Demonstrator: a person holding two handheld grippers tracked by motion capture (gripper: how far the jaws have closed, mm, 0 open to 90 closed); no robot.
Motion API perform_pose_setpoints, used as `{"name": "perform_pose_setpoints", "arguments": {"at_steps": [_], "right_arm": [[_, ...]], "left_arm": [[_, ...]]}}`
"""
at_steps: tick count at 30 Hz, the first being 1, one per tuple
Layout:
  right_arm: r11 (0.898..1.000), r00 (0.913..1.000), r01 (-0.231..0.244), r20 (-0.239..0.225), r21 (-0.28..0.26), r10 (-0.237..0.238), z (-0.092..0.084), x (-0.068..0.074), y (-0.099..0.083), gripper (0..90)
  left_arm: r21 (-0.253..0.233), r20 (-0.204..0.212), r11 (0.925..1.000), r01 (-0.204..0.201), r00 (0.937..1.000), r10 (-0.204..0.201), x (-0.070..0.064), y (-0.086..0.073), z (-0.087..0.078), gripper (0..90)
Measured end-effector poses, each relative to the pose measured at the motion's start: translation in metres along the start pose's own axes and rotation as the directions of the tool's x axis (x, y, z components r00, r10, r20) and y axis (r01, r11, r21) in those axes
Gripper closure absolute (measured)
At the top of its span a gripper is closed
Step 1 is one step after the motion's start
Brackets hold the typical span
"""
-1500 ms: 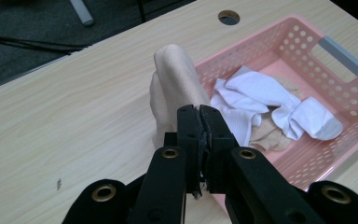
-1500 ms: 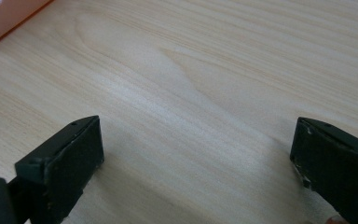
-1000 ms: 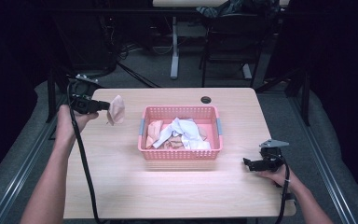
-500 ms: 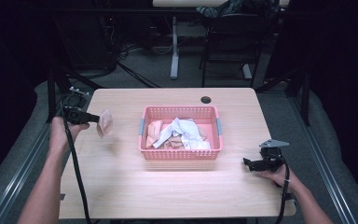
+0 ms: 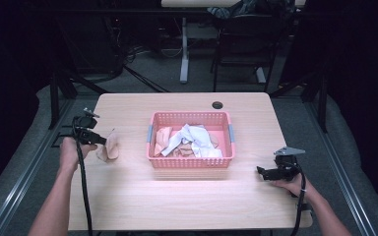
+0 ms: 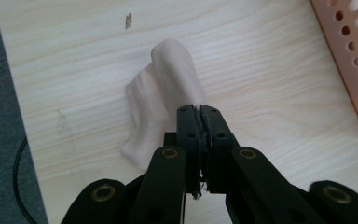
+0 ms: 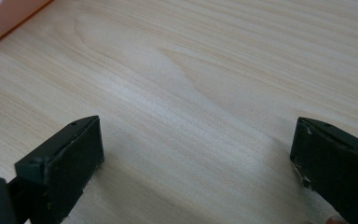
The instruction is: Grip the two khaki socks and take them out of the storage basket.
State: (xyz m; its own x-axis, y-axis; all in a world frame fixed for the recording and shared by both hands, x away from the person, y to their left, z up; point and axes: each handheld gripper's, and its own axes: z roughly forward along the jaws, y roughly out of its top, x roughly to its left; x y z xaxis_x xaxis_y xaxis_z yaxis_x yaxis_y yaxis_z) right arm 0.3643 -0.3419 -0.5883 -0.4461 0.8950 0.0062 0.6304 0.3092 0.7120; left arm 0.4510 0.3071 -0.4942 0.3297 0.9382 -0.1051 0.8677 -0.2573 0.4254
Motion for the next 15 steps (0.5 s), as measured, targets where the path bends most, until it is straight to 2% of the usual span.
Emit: {"name": "perform_pose_setpoints", "arguments": {"at_steps": [4,10,11,15], "right_arm": [[1.0,1.0,-0.001,-0.002,0.0,0.001,0.0,0.0,0.0,1.7],[1.0,1.0,0.0,0.0,0.0,0.0,0.0,0.0,0.0,1.7],[1.0,1.0,-0.001,-0.002,0.0,0.001,0.0,0.0,0.0,1.7],[1.0,1.0,0.0,0.0,0.0,0.0,0.0,0.0,0.0,1.7]], "left_arm": [[0.023,0.01,0.9996,0.014,0.9999,-0.014,0.002,-0.005,0.012,86.6],[0.03,0.021,0.9988,0.039,0.999,-0.04,0.005,-0.011,0.027,85.8],[0.036,0.026,0.9981,0.05,0.9984,-0.051,0.008,-0.013,0.031,84.8],[0.035,0.037,0.9981,0.051,0.9979,-0.053,0.008,-0.013,0.032,76.5]]}}
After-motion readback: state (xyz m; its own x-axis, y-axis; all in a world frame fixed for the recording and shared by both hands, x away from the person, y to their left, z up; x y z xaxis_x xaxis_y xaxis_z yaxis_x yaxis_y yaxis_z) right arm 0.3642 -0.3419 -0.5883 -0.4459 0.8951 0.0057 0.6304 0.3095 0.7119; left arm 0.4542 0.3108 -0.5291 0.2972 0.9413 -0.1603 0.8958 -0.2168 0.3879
